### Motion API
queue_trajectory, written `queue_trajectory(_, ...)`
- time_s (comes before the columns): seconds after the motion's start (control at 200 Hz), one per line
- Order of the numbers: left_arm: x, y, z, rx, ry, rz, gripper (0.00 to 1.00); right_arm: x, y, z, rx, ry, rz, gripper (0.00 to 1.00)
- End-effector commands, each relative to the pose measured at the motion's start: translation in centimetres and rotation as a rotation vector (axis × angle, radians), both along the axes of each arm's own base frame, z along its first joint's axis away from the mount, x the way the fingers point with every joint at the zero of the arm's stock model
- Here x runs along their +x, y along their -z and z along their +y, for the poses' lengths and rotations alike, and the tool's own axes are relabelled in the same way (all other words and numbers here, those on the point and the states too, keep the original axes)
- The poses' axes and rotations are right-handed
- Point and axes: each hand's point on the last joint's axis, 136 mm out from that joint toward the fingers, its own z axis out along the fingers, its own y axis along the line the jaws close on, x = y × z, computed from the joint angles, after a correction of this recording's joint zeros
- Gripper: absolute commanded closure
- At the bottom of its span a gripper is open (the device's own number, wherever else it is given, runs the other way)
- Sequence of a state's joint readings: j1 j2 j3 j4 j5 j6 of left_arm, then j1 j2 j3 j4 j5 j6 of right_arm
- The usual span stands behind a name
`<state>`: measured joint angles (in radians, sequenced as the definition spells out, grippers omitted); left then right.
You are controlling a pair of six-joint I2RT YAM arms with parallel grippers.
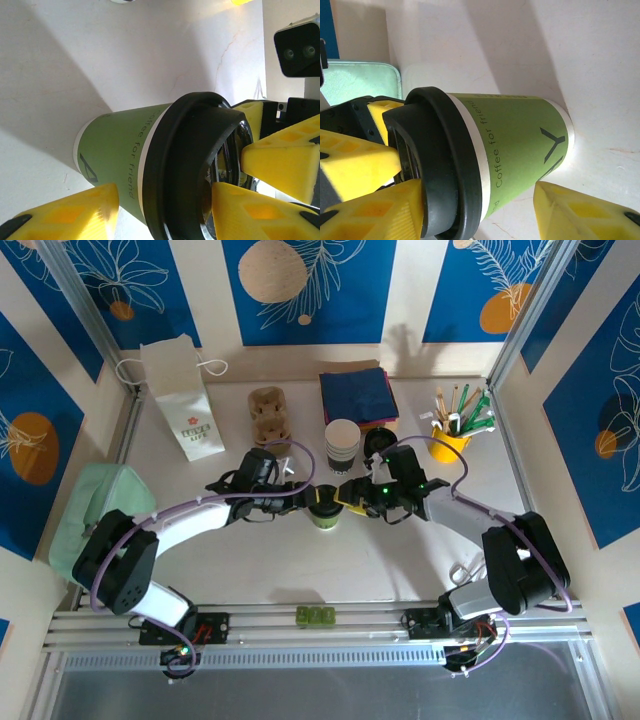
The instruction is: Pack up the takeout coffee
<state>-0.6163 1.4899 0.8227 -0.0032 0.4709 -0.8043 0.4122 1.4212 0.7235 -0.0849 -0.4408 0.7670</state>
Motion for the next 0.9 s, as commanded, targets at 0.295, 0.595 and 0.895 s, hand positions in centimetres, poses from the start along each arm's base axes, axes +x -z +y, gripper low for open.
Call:
queue_trajectory(0.295, -1.0, 2.5, 0.6, 0.125, -0.003, 0.039, 0.49, -1.4, 1.7, -0.8, -0.126, -0.002, 0.1, 0.43)
queue_trajectory(0.595, 0.0, 0.7, 0.5, 0.132, -0.02, -0.004, 0.49, -0.1, -1.4, -0.1, -0.126, -0.014, 0.043, 0.43)
queue_trajectory(0.895, 0.9, -1.1, 0.0, 0.126, -0.018, -0.042, 0.47, 0.5, -4.2, -0.1, -0.129, -0.013, -0.014, 0.43)
